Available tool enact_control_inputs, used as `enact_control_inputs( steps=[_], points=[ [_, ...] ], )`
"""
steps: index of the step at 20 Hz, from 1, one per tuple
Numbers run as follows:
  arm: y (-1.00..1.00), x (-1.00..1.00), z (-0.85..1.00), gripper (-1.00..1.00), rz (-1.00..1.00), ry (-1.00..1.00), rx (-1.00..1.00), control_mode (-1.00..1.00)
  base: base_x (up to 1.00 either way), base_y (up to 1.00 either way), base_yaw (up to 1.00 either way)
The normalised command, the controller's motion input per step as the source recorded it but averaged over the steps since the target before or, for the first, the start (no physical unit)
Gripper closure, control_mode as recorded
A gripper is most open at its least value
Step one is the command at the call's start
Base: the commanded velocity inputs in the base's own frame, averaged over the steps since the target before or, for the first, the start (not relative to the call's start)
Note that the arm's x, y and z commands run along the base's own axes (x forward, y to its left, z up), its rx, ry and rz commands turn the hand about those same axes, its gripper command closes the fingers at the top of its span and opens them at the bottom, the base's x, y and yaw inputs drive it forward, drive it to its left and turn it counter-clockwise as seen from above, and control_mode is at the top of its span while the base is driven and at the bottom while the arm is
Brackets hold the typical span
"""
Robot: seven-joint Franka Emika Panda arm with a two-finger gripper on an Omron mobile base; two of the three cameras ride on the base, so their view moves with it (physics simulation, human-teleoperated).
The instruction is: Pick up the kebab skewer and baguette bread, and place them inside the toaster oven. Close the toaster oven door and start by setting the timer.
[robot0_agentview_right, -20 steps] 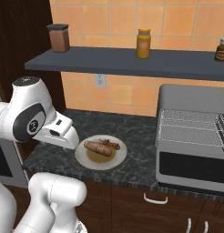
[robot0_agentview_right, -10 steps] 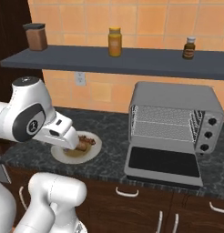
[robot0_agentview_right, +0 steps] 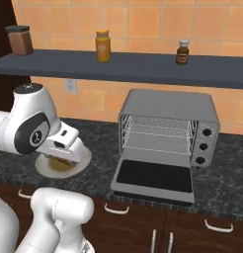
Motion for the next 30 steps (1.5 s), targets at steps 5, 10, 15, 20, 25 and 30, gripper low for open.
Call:
enact_control_inputs(
  steps=[5, 10, 15, 20, 25, 30],
  points=[
    [0.0, 0.0, 0.0, -1.0, 0.0, 0.0, 0.0, 1.0, 0.46, -0.32, 0.0],
    [0.0, 0.0, 0.0, -1.0, 0.0, 0.0, 0.0, 1.0, 0.38, -0.11, 0.0],
    [0.0, 0.0, 0.0, -1.0, 0.0, 0.0, 0.0, 1.0, 0.3, 0.0, -0.04],
    [0.0, 0.0, 0.0, -1.0, 0.0, 0.0, 0.0, 1.0, 0.05, -0.01, -0.11],
    [0.0, 0.0, 0.0, -1.0, 0.0, 0.0, 0.0, 1.0, 0.03, 0.0, -0.06],
    [-0.38, 0.0, 0.0, -1.0, 0.01, -0.1, 0.0, -1.0, 0.0, 0.0, 0.0]
  ],
)
